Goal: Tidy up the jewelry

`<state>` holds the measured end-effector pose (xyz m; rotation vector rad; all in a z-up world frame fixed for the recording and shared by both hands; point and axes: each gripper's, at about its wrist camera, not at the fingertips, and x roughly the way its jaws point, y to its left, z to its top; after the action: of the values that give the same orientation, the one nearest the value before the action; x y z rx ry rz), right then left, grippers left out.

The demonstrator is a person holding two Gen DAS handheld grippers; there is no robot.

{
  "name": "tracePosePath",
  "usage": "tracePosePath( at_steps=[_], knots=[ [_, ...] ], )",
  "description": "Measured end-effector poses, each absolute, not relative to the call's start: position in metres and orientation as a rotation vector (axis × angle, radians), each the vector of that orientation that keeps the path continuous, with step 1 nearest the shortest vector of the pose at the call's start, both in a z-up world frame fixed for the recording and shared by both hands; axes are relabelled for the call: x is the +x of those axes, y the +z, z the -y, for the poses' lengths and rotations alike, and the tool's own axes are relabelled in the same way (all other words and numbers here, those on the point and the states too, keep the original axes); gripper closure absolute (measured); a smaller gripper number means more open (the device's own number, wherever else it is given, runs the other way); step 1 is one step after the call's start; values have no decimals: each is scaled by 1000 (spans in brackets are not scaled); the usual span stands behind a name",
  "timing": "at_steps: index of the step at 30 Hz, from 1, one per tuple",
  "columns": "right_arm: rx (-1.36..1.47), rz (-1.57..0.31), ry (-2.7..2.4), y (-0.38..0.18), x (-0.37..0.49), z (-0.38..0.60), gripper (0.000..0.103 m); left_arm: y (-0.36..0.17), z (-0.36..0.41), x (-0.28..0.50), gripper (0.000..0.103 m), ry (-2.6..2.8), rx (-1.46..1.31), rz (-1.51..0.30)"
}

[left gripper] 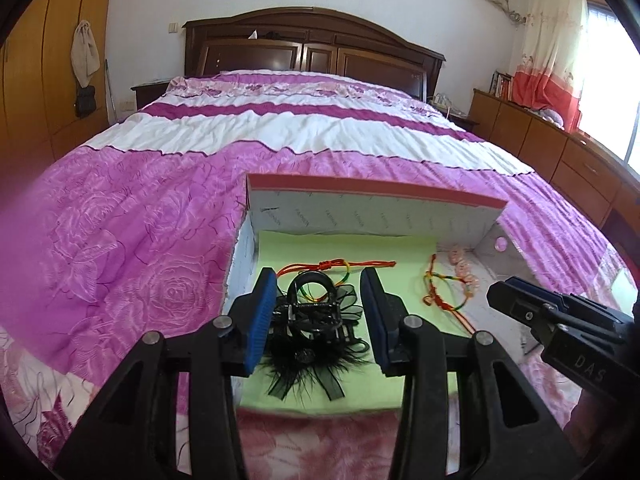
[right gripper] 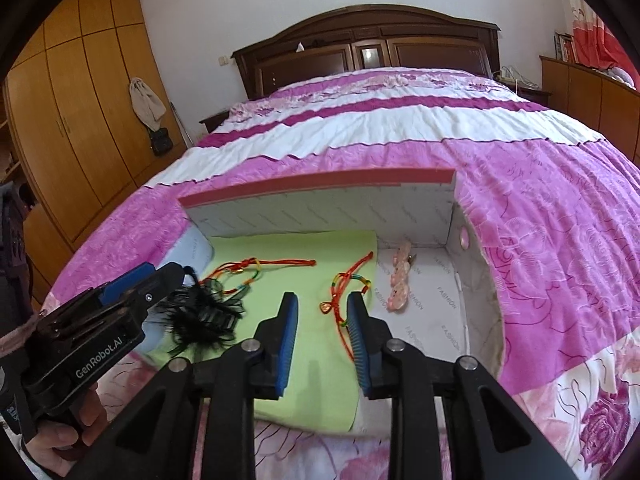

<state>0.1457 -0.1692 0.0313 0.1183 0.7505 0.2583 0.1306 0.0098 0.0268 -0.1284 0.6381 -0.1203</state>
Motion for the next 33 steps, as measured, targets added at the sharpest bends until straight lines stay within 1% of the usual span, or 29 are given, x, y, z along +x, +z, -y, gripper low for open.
tracePosePath(
  at_steps=[10, 23, 33],
  knots=[
    [124, -765, 283, 50, 109, 171, 75, 40, -11, 97, 68, -126, -97, -664],
    [104, -908, 285, 35, 64, 185, 75, 32, -14, 64, 68, -163, -79, -822],
    [106, -1029, 267, 20, 45, 198, 75, 16, -17, 42, 68, -151, -37, -927]
  ],
)
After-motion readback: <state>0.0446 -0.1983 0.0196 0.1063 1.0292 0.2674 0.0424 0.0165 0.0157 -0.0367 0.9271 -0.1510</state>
